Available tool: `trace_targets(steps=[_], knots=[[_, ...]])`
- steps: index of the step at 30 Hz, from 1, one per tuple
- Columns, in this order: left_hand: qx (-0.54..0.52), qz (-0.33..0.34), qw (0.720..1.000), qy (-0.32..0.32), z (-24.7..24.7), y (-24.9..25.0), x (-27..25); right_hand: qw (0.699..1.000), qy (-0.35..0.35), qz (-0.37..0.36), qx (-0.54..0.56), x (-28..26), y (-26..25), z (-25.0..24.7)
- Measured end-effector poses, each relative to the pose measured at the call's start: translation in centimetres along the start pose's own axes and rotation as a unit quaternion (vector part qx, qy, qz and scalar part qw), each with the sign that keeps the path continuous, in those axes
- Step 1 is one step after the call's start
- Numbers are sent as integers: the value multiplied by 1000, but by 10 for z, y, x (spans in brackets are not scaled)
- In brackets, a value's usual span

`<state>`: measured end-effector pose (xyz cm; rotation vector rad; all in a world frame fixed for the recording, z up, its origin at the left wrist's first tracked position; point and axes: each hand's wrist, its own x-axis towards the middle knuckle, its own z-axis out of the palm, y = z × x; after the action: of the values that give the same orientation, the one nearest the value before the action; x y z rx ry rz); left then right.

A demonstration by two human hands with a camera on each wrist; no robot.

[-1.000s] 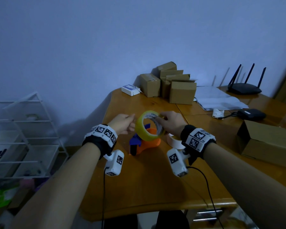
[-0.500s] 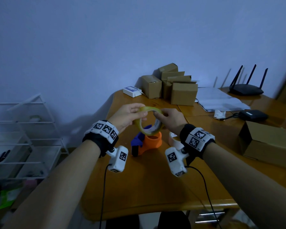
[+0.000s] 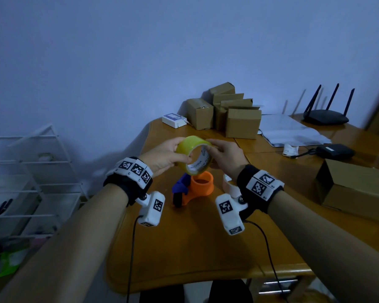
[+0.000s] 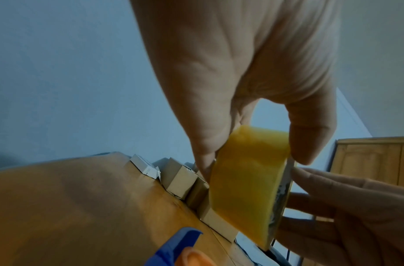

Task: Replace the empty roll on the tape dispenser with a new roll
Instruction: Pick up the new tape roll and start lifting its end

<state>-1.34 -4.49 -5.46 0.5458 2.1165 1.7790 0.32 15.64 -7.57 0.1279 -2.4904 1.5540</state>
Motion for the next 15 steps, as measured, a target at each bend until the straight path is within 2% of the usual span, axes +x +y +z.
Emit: trace_targets(steps=[8, 11, 15], knots=[[-55, 18, 998, 22, 9, -7, 5, 997, 25, -65, 16, 0, -3, 10], [-100, 19, 992, 67, 10, -7, 5, 996, 35, -81, 24, -1, -6, 12], [-89, 2, 990, 109, 6, -6, 9, 993, 45, -14, 108, -3, -9, 19]])
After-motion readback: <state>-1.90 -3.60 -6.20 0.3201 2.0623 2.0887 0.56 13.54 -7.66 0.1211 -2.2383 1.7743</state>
